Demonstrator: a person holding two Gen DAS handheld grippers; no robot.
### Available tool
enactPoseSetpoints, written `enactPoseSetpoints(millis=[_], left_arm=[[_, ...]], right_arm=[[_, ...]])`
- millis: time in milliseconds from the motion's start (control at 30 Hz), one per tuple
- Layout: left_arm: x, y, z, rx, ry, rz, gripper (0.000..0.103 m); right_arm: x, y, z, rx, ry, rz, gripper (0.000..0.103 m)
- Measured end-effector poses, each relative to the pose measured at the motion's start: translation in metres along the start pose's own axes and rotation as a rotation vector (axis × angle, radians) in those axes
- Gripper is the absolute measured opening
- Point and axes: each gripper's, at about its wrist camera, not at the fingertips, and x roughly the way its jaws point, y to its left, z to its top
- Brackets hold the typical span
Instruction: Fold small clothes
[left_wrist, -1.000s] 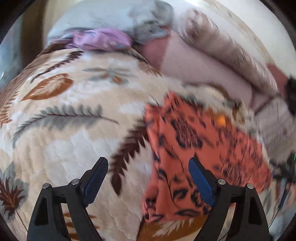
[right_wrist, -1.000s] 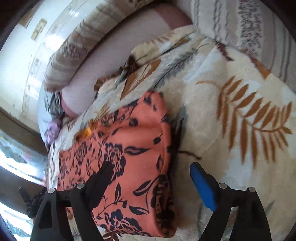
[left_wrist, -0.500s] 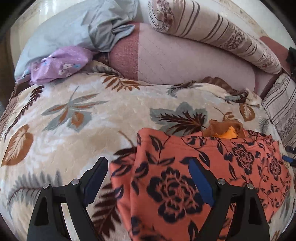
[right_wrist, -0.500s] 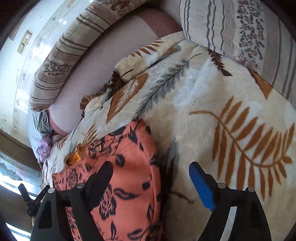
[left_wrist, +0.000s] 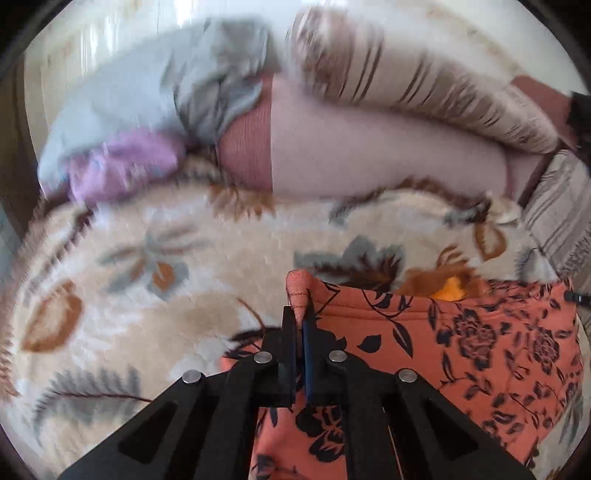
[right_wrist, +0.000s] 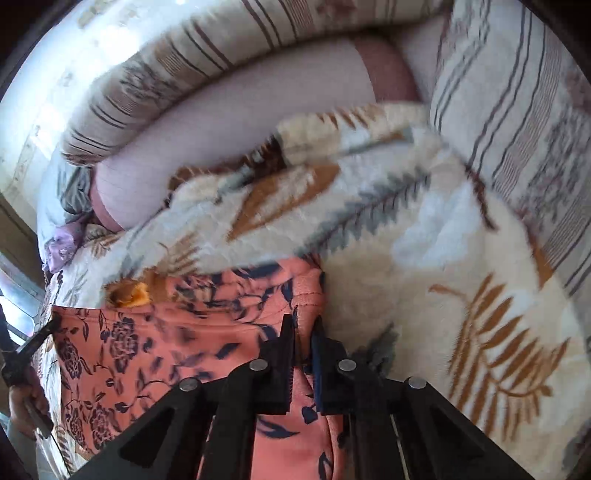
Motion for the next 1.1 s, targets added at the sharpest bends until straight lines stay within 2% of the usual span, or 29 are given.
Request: enactPoseSetpoints(millis=[67, 167, 267, 367, 400, 467, 500, 533, 567, 600, 633, 700, 733, 800, 867, 900, 967, 1033, 1100], left_arm=[[-0.052, -0.001, -0.004, 0.008, -0.101, -0.018, 0.003], [-0.123, 0.001, -0.017, 0.008, -0.234, -0.004, 0.003], [-0.147, 0.009, -0.018, -0.009, -0.278, 0.01, 0.003], [-0.113, 0.02, -0.009, -0.034, -0.238, 0.012, 0.003], [-0.09, 0.025, -0.007, -0.049, -0.208, 0.021, 0.006], [-0.035, 0.035, -0.008, -0.086, -0.085, 0.046, 0.008], [-0.008, 0.04, -0.013, -0.113, -0.019, 0.078, 0.023], [0.022, 0.046, -0.021, -0.135, 0.086, 0.109, 0.058], [0.049, 0.053, -0.031, -0.142, 0.217, 0.126, 0.066], [0.06, 0.059, -0.041, -0.148, 0.276, 0.128, 0.065], [0.057, 0.065, -0.048, -0.163, 0.271, 0.131, 0.065], [0.021, 0.078, -0.06, -0.208, 0.167, 0.127, 0.066], [0.002, 0.082, -0.065, -0.22, 0.137, 0.117, 0.067], [-0.037, 0.087, -0.08, -0.257, 0.088, 0.08, 0.071], [-0.069, 0.086, -0.1, -0.288, 0.076, 0.035, 0.077], [-0.081, 0.081, -0.111, -0.3, 0.071, 0.006, 0.08], [-0.093, 0.067, -0.129, -0.322, 0.083, -0.049, 0.083], [-0.09, 0.052, -0.143, -0.349, 0.105, -0.097, 0.084], [-0.073, 0.039, -0.152, -0.374, 0.143, -0.107, 0.084]], right_arm=[[-0.034, 0.008, 0.001, -0.021, -0.069, 0.014, 0.008], [-0.084, 0.021, -0.001, -0.054, -0.178, 0.033, 0.008], [-0.103, 0.032, 0.008, -0.088, -0.232, 0.039, 0.008], [-0.082, 0.035, 0.03, -0.09, -0.23, 0.026, 0.008], [-0.061, 0.033, 0.039, -0.081, -0.2, 0.022, 0.008], [-0.009, 0.022, 0.044, -0.03, -0.086, 0.053, 0.012], [0.027, 0.014, 0.042, -0.006, 0.003, 0.045, 0.015], [0.057, 0.009, 0.034, -0.007, 0.083, -0.001, 0.015], [0.072, 0.005, 0.027, 0.003, 0.122, -0.028, 0.016], [0.077, -0.002, 0.016, 0.039, 0.133, -0.028, 0.016], [0.069, -0.008, 0.006, 0.072, 0.099, -0.004, 0.016], [0.041, -0.017, -0.013, 0.109, 0.051, 0.027, 0.017], [0.024, -0.021, -0.024, 0.116, 0.035, 0.044, 0.02], [-0.007, -0.029, -0.048, 0.14, 0.014, 0.067, 0.033], [-0.039, -0.043, -0.084, 0.252, -0.003, 0.112, 0.097], [-0.049, -0.048, -0.1, 0.313, -0.015, 0.136, 0.101], [-0.061, -0.052, -0.13, 0.401, 0.0, 0.227, 0.1], [-0.06, -0.052, -0.156, 0.505, 0.022, 0.308, 0.1], [-0.047, -0.05, -0.163, 0.55, 0.039, 0.338, 0.1]])
